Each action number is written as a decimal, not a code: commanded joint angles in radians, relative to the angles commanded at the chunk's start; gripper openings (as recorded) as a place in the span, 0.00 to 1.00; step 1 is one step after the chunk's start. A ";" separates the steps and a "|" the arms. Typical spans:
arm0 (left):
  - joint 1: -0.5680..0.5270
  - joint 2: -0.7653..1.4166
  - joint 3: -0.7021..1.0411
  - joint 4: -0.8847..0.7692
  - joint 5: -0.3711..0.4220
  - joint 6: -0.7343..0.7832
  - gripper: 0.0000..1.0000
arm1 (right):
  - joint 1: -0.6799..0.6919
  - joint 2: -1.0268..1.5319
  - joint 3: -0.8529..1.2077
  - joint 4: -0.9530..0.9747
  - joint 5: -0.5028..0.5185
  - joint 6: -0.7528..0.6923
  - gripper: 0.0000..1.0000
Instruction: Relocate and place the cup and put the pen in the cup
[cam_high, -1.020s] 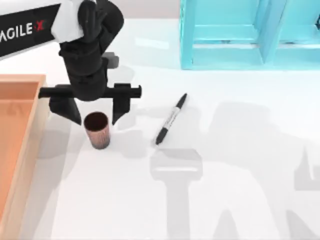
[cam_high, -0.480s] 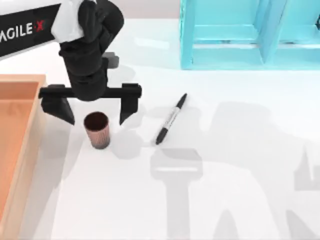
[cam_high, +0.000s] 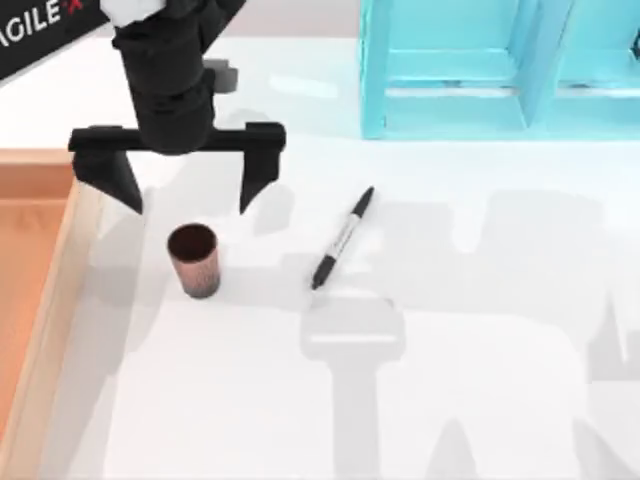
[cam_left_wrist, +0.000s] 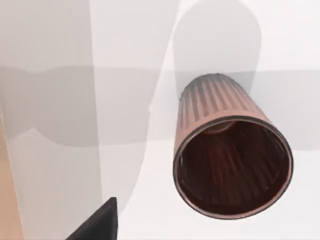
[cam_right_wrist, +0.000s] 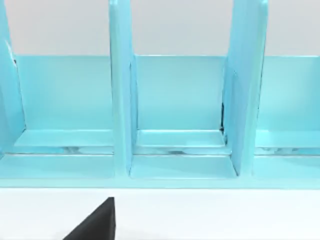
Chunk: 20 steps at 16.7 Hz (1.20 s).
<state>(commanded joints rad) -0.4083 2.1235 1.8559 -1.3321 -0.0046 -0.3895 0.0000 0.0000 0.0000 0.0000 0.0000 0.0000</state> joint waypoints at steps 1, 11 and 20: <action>-0.001 0.008 0.074 -0.063 0.001 0.000 1.00 | 0.000 0.000 0.000 0.000 0.000 0.000 1.00; -0.005 0.029 0.476 -0.422 0.000 0.004 1.00 | 0.000 0.000 0.000 0.000 0.000 0.000 1.00; -0.198 0.250 0.505 -0.204 -0.121 0.088 1.00 | 0.000 0.000 0.000 0.000 0.000 0.000 1.00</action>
<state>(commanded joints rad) -0.6067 2.3739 2.3610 -1.5365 -0.1252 -0.3016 0.0000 0.0000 0.0000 0.0000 0.0000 0.0000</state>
